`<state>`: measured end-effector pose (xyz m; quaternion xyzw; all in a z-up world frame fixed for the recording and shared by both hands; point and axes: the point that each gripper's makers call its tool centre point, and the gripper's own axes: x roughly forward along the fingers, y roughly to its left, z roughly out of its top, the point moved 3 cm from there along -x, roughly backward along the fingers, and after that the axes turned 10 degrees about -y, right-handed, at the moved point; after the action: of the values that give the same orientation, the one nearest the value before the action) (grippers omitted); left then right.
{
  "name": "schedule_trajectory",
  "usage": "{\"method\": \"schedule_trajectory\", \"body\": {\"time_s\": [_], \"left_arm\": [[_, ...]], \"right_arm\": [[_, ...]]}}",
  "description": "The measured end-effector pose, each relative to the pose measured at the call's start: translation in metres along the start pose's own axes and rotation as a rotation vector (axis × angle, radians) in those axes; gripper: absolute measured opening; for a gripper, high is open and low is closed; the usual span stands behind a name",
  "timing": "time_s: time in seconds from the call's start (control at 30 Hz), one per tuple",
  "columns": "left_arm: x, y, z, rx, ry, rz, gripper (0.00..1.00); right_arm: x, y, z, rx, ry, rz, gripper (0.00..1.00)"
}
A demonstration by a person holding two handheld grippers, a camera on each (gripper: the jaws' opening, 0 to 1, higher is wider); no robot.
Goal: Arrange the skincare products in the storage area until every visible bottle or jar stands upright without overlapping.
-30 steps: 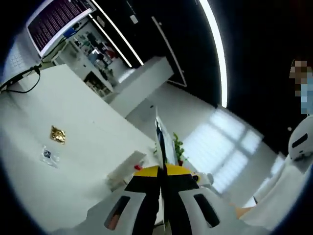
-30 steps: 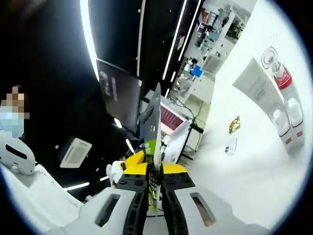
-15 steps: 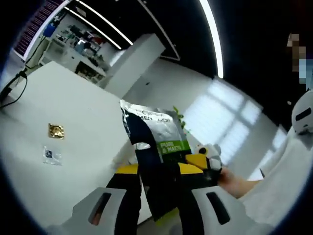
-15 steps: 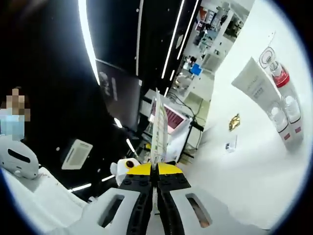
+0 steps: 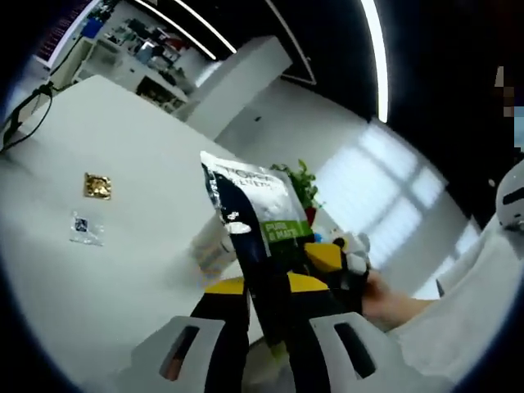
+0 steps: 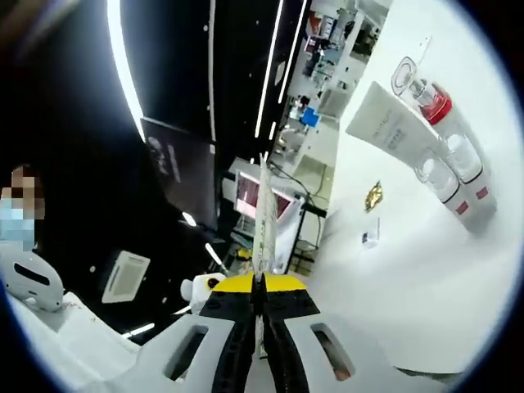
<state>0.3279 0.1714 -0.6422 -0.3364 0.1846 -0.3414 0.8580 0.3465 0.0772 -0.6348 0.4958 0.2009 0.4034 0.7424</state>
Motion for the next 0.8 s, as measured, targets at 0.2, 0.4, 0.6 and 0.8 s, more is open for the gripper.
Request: {"method": "schedule_trajectory", "body": {"time_s": [0.2,0.4,0.6,0.8], "left_arm": [[0.005,0.011,-0.004,0.034,0.026,0.077,0.00],[0.013,0.022,-0.002,-0.024,0.026,0.082,0.00],[0.019,0.031,-0.004,-0.047,0.031,0.082,0.00],[0.024,0.038,-0.007,-0.090,0.024,0.084,0.00]], "right_arm": [[0.005,-0.014,-0.003,-0.096,0.029,-0.096,0.01],[0.008,-0.025,0.003,-0.249,0.064,-0.193,0.01],[0.009,-0.034,0.006,-0.352,0.091,-0.184,0.03],[0.008,-0.043,0.002,-0.465,0.159,-0.161,0.20]]}}
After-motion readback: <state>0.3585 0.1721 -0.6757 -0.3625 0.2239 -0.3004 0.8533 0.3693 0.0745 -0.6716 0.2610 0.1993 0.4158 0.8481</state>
